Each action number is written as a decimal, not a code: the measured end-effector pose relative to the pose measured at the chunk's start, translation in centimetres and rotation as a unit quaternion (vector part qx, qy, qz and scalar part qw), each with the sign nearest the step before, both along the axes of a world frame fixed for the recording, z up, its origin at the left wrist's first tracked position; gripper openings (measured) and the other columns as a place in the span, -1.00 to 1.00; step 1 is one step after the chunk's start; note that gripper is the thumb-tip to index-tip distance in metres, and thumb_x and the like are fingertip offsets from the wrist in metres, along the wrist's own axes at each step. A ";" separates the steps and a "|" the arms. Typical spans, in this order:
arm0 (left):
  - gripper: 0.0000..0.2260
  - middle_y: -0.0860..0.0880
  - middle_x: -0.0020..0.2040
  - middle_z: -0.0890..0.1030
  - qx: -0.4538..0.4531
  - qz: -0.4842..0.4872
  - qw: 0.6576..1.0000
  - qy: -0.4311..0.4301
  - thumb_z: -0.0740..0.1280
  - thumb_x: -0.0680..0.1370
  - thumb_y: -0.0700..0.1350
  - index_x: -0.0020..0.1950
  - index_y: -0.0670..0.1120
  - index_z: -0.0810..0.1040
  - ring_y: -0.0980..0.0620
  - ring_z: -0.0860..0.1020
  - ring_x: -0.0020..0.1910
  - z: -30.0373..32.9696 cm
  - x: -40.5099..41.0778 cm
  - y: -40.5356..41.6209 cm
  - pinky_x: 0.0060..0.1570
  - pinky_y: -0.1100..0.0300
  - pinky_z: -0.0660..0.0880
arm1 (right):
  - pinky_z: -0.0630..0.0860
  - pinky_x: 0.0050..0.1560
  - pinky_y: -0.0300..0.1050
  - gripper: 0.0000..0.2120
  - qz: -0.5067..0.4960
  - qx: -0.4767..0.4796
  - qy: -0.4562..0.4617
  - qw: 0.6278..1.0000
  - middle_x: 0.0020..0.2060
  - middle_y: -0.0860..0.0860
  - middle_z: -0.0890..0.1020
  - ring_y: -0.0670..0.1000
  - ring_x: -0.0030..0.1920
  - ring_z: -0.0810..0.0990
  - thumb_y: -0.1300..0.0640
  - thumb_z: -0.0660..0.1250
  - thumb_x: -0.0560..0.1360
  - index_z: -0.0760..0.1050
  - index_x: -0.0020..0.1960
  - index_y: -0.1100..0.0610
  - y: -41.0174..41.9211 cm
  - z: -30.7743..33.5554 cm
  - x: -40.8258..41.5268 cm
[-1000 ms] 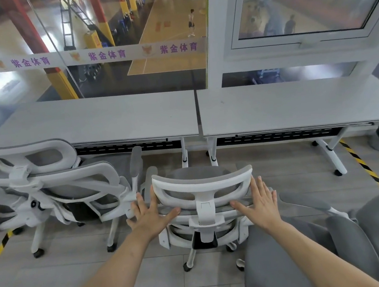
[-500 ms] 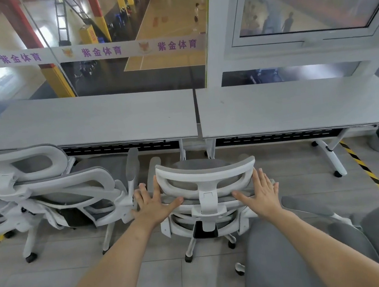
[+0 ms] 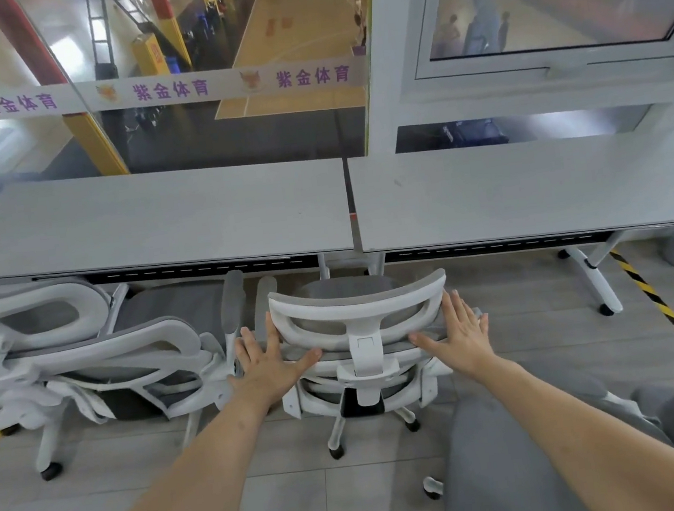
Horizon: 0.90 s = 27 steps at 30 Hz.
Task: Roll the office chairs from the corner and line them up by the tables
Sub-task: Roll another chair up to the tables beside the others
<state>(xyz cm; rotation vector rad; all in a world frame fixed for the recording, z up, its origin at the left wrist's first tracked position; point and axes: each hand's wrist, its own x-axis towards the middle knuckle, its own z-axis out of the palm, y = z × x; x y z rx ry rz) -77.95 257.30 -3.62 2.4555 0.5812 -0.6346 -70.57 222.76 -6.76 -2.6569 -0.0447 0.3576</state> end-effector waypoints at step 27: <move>0.14 -0.06 0.63 -0.45 -0.005 0.010 1.000 -0.016 0.23 0.28 0.67 0.52 0.36 -0.52 -0.13 -0.48 0.58 -1.2 5.0 2.0 0.52 -0.45 -0.15 | -0.24 0.61 0.25 0.10 0.003 0.009 -0.031 0.999 0.68 0.05 -0.12 0.02 0.67 -0.16 -0.61 0.16 0.40 -0.22 0.68 -0.08 1.5 -0.6 4.6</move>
